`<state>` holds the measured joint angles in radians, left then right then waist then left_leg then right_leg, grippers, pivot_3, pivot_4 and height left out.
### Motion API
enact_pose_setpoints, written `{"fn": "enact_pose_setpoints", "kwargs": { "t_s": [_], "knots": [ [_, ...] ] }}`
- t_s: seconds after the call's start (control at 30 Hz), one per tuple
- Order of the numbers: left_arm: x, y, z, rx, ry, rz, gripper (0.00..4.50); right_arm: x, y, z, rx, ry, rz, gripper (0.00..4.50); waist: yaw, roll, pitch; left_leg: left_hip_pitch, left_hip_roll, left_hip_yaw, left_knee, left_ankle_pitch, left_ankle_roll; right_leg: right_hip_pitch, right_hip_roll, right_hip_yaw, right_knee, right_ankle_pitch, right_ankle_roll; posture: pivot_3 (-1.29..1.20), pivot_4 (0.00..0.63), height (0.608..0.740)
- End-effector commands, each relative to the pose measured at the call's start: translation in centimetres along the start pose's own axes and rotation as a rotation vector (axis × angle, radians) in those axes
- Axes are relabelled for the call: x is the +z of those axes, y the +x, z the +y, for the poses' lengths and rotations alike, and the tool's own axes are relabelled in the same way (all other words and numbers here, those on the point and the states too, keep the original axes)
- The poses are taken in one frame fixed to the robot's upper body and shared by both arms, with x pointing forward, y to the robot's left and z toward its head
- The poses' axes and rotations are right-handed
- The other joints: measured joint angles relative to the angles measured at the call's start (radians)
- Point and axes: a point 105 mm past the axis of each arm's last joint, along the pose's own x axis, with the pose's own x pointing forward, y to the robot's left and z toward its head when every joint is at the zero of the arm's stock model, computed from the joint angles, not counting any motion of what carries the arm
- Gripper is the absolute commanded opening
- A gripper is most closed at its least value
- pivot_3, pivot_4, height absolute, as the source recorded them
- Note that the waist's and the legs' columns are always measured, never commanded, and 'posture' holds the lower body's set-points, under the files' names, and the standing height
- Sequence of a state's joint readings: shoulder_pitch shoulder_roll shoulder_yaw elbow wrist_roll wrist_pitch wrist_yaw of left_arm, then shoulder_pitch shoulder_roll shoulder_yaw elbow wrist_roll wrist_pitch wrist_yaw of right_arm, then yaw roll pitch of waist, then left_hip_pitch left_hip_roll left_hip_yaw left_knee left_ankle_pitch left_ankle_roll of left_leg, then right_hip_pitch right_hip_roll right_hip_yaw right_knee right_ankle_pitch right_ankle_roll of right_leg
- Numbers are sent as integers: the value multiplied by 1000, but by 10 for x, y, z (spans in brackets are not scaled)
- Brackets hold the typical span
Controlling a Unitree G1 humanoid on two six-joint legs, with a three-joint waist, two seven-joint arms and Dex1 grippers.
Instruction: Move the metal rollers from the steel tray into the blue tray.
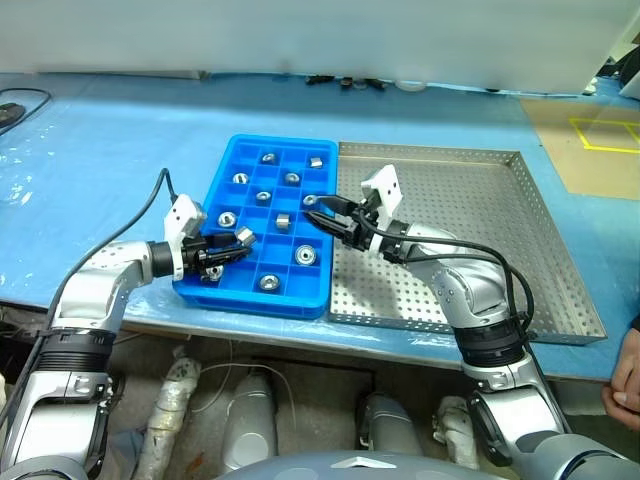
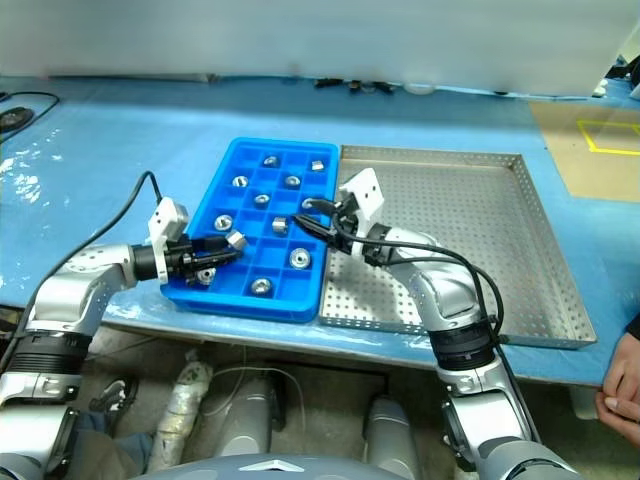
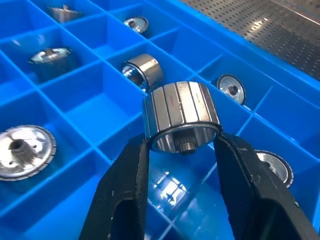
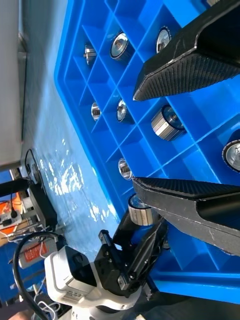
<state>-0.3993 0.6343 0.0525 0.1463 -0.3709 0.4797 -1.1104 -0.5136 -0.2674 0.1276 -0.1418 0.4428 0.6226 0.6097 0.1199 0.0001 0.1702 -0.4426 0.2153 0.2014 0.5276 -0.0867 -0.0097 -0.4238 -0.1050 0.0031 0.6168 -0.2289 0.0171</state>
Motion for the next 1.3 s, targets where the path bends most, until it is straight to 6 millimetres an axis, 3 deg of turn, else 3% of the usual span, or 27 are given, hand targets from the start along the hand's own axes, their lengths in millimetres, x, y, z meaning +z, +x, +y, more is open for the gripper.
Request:
{"fn": "enact_pose_setpoints", "kwargs": {
  "t_s": [0.03,0.13,0.33,0.5,0.73,0.9,1.0,1.13,1.3],
  "knots": [
    [5,-4,11,51,17,-8,1577,15,-3,5,3,-41,-53,2534,0,0,0,0,0,0,0,0,0,0,0,0,0,0,0,9,150,740],
    [1,-7,16,60,8,-2,1577,16,-3,2,-9,-44,-59,2534,-2,0,0,2,0,0,0,0,0,0,0,1,2,0,0,7,150,740],
    [-1,-4,7,20,27,11,3602,16,-3,-1,-22,-46,-59,2534,-13,0,0,3,0,0,0,0,0,1,0,1,4,0,0,9,150,740],
    [13,-8,11,31,42,-29,3602,16,-4,-1,-23,-45,-59,2534,-18,0,0,3,0,0,1,0,0,1,0,1,4,0,0,5,150,740],
    [91,-17,19,121,58,-300,3602,22,-11,-16,-76,-58,-75,2534,-14,-1,0,1,0,0,4,0,0,1,-1,0,5,0,0,33,150,740],
    [115,-42,17,216,65,-409,3602,35,-17,-30,-100,-74,-103,2534,-22,-1,0,1,-1,0,4,0,0,1,-1,1,6,0,0,76,150,740],
    [101,-61,13,276,62,-391,3602,35,-23,-28,-59,-70,-97,2534,-23,-1,0,1,0,0,4,0,0,1,0,0,5,0,-1,113,150,740],
    [70,-74,14,371,19,-354,3602,17,-34,-35,-79,-83,-34,2534,-11,-1,-1,1,2,-1,4,-1,1,2,2,-1,3,-1,-1,146,150,740],
    [50,-67,13,419,-30,-348,3602,-1,-50,-54,-206,-45,-18,2534,24,-1,-1,1,3,-2,4,0,1,3,1,-2,3,-1,-1,161,150,740]
  ]
}}
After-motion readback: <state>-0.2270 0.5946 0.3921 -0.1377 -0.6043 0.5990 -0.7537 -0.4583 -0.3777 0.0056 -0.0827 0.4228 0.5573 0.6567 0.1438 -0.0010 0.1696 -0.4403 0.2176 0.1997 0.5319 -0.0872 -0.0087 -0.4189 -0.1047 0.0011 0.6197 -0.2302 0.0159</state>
